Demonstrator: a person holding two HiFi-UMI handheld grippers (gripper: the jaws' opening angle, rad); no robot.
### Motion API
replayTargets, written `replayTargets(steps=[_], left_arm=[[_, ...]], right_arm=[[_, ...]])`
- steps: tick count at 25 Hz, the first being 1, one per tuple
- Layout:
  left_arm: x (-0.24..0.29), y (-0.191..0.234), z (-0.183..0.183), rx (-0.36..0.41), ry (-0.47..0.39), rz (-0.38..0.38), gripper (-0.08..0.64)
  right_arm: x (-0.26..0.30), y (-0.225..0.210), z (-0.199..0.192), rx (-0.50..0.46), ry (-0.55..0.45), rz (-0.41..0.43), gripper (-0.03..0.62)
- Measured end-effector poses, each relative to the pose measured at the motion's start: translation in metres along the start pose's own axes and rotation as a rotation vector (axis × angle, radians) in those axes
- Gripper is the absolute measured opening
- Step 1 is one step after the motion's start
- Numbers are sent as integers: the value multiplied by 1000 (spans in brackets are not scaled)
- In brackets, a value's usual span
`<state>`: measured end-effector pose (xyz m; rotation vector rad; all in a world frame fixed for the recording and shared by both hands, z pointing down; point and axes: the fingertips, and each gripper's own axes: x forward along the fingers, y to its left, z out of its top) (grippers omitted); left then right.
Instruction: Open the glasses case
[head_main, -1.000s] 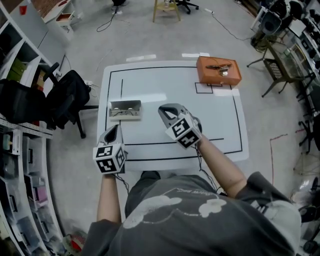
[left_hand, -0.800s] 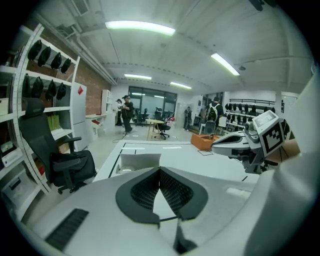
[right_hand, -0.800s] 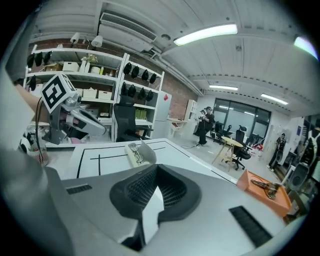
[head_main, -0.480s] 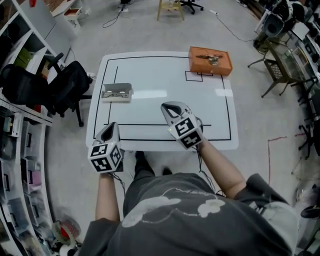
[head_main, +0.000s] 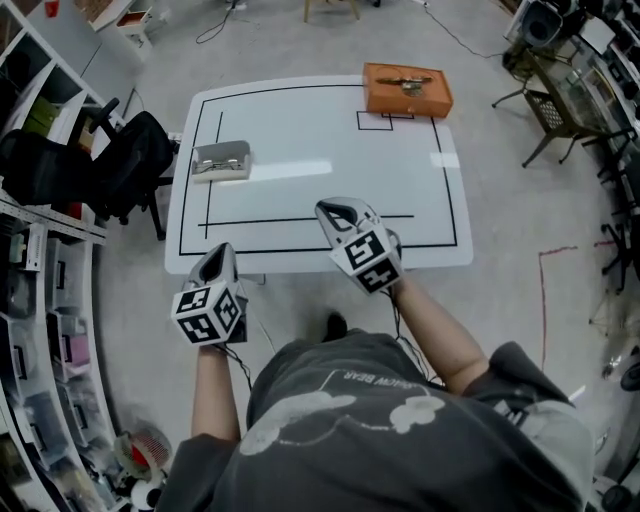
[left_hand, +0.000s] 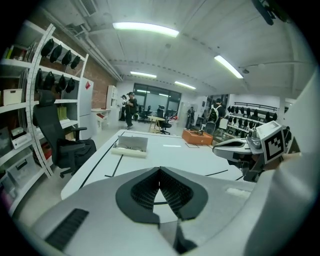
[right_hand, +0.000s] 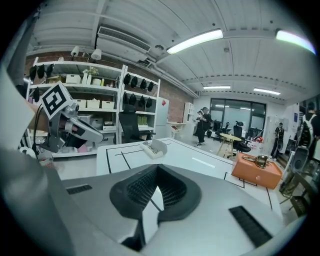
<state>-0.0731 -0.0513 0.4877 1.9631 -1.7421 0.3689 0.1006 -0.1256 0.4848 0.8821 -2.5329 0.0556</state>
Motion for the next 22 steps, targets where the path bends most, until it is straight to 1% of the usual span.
replayTargets(steps=[4, 10, 16, 22], left_arm=[[-9, -1, -16, -12, 9, -24, 3], [-40, 2, -35, -25, 3, -49, 3], [-83, 1, -57, -42, -17, -83, 3], [-131, -4, -92, -57, 3, -85, 3]], right_arm=[[-7, 14, -5, -1, 18, -9, -2], [-27, 45, -5, -4, 32, -47, -2], [-60, 86, -9, 2, 29, -75, -2], [-101, 123, -17, 18, 14, -106, -2]])
